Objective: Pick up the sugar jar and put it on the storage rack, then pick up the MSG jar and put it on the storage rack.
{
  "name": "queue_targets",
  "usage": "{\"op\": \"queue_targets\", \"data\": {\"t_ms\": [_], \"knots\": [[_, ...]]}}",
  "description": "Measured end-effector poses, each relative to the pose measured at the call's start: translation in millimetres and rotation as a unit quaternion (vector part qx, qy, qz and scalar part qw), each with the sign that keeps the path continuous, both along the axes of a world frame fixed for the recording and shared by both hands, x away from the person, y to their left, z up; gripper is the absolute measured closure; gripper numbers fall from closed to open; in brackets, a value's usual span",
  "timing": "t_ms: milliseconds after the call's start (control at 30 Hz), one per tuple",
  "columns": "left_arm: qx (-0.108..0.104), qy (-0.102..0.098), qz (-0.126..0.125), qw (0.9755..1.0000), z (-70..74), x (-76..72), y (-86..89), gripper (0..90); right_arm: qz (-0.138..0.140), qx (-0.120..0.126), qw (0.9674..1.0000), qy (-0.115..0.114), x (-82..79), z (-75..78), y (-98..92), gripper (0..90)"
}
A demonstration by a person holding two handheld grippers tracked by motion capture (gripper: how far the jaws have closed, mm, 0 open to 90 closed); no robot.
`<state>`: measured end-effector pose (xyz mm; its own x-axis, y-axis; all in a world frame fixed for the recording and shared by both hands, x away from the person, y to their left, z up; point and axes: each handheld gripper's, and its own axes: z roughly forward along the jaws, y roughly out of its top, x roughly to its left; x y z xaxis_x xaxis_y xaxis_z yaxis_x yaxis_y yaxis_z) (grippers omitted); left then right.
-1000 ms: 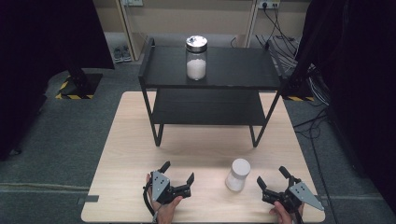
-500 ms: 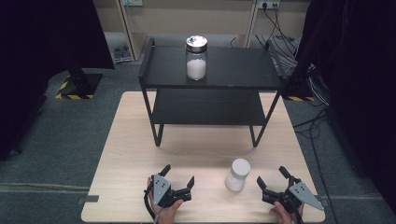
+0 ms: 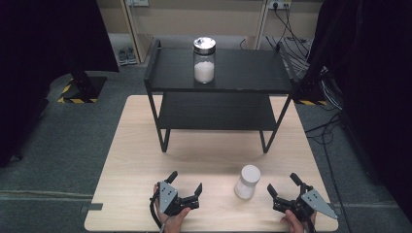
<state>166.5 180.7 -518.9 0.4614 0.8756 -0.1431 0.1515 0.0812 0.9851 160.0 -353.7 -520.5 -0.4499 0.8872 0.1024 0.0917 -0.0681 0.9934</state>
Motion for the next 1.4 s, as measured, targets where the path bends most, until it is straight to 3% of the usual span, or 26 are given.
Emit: {"op": "queue_targets", "data": {"t_ms": [1400], "knots": [[0.002, -0.001, -0.003, 1.0, -0.1, -0.4, 0.1, 0.2, -0.001, -0.009, 1.0, -0.002, -0.7, 0.7, 2.1, 0.4]]}}
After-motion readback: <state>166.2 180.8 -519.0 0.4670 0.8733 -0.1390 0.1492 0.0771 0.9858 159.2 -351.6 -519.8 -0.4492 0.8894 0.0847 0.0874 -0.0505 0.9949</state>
